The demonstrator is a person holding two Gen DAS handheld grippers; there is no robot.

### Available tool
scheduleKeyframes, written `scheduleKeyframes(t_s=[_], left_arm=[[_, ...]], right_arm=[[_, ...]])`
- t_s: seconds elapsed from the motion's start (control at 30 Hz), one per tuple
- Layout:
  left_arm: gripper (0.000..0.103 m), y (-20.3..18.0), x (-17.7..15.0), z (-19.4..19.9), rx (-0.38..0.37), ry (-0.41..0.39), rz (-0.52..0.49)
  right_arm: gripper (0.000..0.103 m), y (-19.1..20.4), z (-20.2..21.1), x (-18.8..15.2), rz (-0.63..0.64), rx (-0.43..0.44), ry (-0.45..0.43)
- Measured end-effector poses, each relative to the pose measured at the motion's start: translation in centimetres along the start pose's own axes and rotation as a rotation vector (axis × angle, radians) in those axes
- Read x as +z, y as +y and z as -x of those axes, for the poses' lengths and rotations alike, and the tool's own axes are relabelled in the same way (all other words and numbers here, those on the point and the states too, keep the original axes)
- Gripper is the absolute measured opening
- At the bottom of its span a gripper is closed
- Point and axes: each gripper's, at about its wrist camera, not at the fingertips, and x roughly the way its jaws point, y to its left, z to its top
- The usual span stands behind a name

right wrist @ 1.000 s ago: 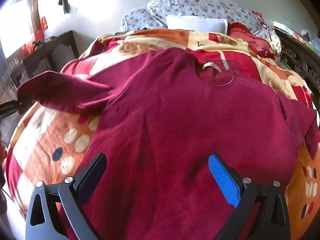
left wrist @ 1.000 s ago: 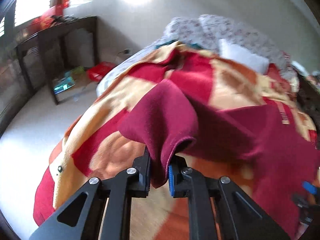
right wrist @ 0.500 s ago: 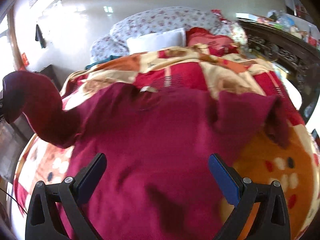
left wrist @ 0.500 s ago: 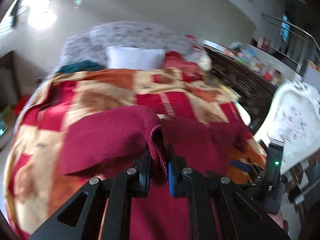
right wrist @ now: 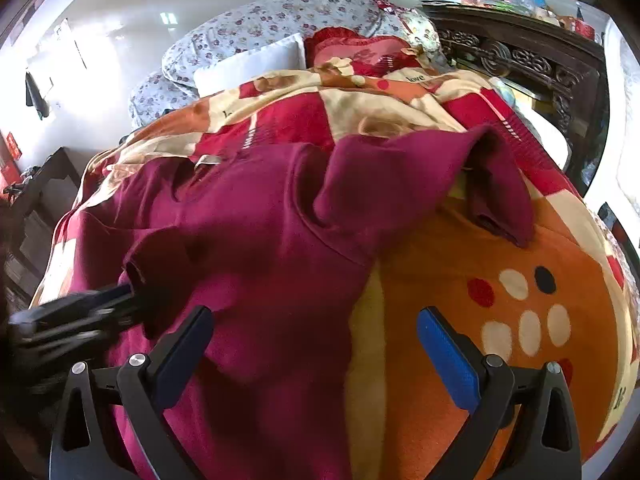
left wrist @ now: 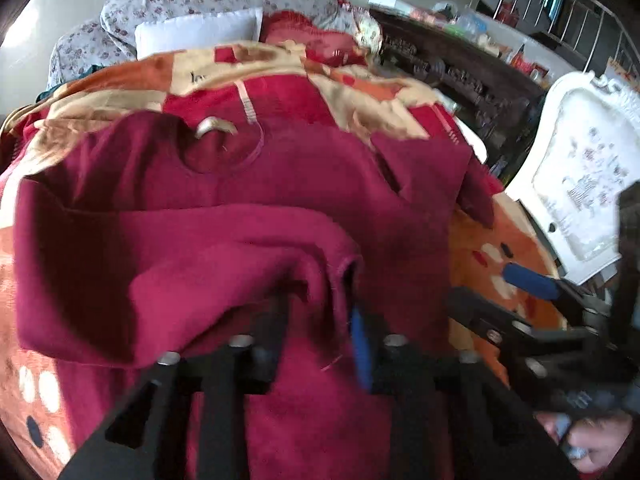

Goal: Fold small clothes

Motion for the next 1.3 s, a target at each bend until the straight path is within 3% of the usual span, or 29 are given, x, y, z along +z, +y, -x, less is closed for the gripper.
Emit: scheduleKeyframes(t_s=[0.03, 0.1, 0.2, 0.3, 0.43, 0.5, 0.53, 0.57, 0.7, 0.83, 0.9, 1.0, 1.07, 1.17, 1.27, 1.3], left_arm=[[0.058, 0.3, -0.2, 1.2, 0.006, -0.027, -0.007], [0.082, 1.9, -0.5, 4.6, 0.086, -0.114, -0.026], [0.084, 5.2, -1.4, 8.4, 0.248, -0.203, -0.036], [0.084, 9.5, -2.2, 9.2, 0.388, -0.187, 0.015], [0.084, 14.6, -3.9, 7.9, 0.422, -0.119, 0.151], [0.084, 16.0, -4.6, 7.3, 0.423, -0.1, 0.185], [0.084, 16.4, -4.8, 7.0, 0.43, -0.092, 0.195], [0.084, 16.8, -4.9, 6.6, 0.439, -0.083, 0.202], [0.084, 17.4, -4.4, 5.8, 0.451, -0.083, 0.235], [0.084, 17.5, -3.7, 5.8, 0.465, -0.117, 0.247], [0.084, 17.5, -3.4, 4.9, 0.467, -0.102, 0.239], [0.084, 17.6, -3.2, 3.3, 0.472, -0.068, 0.233], [0.084, 17.9, -3.2, 2.4, 0.473, -0.043, 0.239], [0.084, 18.4, -3.4, 2.4, 0.493, -0.053, 0.242], [0.084, 19.4, -3.4, 2.3, 0.532, -0.049, 0.258], [0.084, 19.8, -3.4, 2.2, 0.53, -0.048, 0.274]], right_arm=[[0.103, 0.5, -0.1, 0.2, 0.008, 0.007, -0.001], [0.103, 1.6, -0.2, 0.4, 0.043, 0.028, -0.01], [0.103, 3.3, -1.0, 0.7, 0.096, 0.034, -0.009], [0.103, 4.3, -2.5, 1.3, 0.117, 0.025, -0.001], [0.1, 4.6, -4.9, 2.1, 0.108, 0.008, 0.016], [0.06, 4.7, -6.2, 2.3, 0.111, 0.056, 0.028], [0.015, 4.8, -6.8, 2.5, 0.111, 0.075, 0.049], [0.009, 5.0, -7.2, 2.9, 0.113, 0.086, 0.062], [0.008, 6.6, -4.7, 5.1, 0.222, 0.048, -0.057], [0.008, 5.3, -1.7, 8.2, 0.211, -0.056, -0.207], [0.008, 4.0, -2.7, 9.1, 0.176, -0.078, -0.189], [0.01, 2.6, -6.9, 9.1, 0.157, -0.147, -0.085], [0.026, 1.5, -9.0, 8.5, 0.142, -0.205, -0.008], [0.046, 1.1, -6.6, 8.3, 0.074, -0.204, -0.09], [0.071, 3.9, -3.6, 8.6, 0.106, -0.072, -0.194], [0.073, 5.1, -3.2, 8.7, 0.123, -0.004, -0.209]])
